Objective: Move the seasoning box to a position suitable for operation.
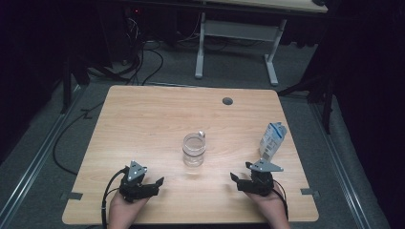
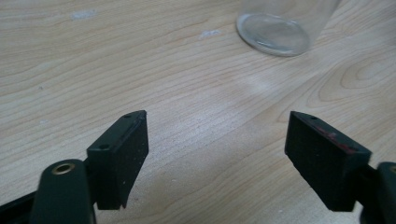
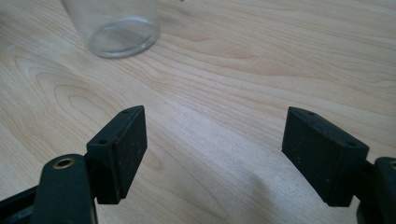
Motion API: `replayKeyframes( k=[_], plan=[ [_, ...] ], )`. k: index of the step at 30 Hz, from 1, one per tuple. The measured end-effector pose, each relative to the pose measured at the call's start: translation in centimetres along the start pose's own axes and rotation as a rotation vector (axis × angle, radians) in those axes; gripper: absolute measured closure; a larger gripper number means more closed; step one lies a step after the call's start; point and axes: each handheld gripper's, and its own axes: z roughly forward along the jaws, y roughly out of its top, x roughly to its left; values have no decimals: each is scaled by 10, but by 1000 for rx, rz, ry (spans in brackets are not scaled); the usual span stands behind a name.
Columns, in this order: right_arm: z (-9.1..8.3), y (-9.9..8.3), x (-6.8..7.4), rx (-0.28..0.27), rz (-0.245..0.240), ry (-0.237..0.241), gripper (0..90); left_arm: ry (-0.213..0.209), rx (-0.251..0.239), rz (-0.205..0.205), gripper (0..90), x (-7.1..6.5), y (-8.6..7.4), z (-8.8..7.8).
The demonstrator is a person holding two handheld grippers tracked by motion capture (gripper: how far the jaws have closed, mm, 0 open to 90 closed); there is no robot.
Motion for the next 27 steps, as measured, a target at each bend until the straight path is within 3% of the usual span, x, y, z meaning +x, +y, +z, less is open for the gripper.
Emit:
replayKeyframes(
  k=[3,4,12,19,27],
  plan=[
    [1,0,-1,-2,-8,5,238,14,-1,4,245,0,1,-1],
    [1,0,0,-2,-13,5,250,7,2,-23,248,1,1,-3],
    [0,0,3,-4,-35,14,314,-34,-39,-64,288,0,6,-5],
    [-3,0,0,-11,-33,1,321,-37,-54,-39,304,-12,17,-3],
    [-2,0,1,-9,-34,21,322,-54,-59,-19,293,-22,36,0]
  ],
)
